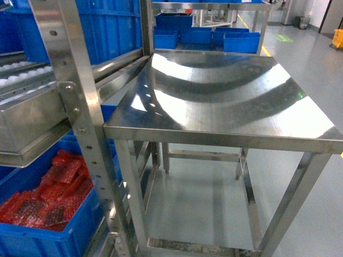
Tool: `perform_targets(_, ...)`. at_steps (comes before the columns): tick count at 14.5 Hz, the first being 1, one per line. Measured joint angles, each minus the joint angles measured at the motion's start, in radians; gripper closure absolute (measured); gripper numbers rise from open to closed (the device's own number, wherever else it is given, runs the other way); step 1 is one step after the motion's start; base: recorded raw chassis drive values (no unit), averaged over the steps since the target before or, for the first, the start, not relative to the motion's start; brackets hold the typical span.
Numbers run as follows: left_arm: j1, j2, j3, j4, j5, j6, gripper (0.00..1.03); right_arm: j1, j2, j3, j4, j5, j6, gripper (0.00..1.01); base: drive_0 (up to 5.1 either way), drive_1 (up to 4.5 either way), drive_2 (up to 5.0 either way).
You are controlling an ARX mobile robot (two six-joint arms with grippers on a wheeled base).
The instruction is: Pick blue part to blue bin on bottom shelf
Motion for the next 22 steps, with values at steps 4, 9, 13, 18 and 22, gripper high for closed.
perform_targets(4,0.000,-0.003,0.000,0.002,0.000,0.000,0.60,0.000,0.000,0.000,-0.001,-0.002,0.000,0.03,-4.4,0.51,4.0)
perform_targets(9,0.000,-0.003,0.000,0.002,0.000,0.000,0.60,0.000,0.000,0.000,0.002,-0.002,0.000,0.03,-4.9,2.54,2.5)
perform_targets(13,0.000,0.001,0.000,-0.001,0.000,0.000,0.60,0.000,0.000,0.000,0.000,-0.002,0.000,0.03,-5.0,2.62,2.1)
perform_targets(18,0.000,-0.002,0.000,0.001,-0.001,0.000,0.60,0.000,0.000,0.000,0.000,-0.002,0.000,0.03,-4.8,3.51,1.3)
perform_targets(22,0.000,-0.002,0.000,0.001,-0.001,0.000,0.60,0.000,0.000,0.000,0.003,-0.002,0.000,0.03,-4.7,3.74,1.1)
